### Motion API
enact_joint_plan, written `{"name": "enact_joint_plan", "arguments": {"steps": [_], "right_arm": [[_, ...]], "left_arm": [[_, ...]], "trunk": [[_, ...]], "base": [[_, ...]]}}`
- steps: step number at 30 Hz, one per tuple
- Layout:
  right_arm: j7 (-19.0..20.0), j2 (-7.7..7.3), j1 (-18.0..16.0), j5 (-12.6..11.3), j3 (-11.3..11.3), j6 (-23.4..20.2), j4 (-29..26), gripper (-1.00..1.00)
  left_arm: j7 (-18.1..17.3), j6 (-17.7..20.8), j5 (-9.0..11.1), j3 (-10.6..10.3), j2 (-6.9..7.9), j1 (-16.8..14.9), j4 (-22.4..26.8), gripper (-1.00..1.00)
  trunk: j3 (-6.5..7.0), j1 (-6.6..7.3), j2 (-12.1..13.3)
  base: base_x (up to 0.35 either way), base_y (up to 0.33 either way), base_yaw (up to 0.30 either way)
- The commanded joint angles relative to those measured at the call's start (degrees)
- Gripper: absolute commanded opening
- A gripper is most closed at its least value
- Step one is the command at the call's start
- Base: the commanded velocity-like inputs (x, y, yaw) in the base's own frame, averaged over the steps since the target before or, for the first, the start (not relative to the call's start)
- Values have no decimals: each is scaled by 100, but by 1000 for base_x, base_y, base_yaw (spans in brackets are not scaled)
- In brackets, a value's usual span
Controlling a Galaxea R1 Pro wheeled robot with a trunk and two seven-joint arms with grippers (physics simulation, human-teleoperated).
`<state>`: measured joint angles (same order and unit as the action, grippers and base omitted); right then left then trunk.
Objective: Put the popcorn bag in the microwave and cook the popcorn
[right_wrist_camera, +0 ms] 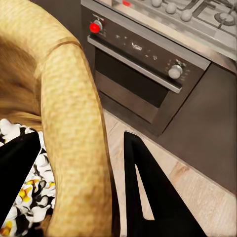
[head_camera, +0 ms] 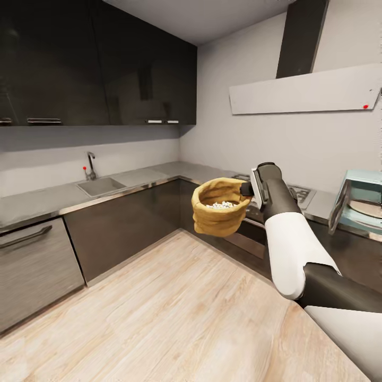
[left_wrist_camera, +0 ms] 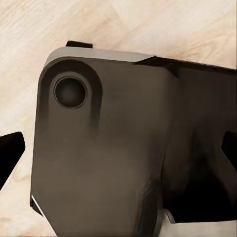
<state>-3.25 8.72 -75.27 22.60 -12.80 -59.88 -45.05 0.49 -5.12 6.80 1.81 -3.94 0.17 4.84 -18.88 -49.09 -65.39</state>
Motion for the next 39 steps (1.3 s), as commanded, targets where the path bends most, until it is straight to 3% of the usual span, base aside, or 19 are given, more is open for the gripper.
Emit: {"name": "enact_joint_plan", "arguments": {"steps": [1, 39], "right_arm": [[-35, 18, -5, -22, -20, -12, -4, -100], [-97, 14, -5, 30, -35, -12, 7, -100]], "left_arm": [[4, -7, 39, 11, -1, 4, 8, 100], [9, 2, 58, 4, -2, 2, 8, 100]], "trunk": [[-6, 3, -5], [-3, 3, -5]], "base": [[-337, 0, 0], [-334, 0, -4]]}}
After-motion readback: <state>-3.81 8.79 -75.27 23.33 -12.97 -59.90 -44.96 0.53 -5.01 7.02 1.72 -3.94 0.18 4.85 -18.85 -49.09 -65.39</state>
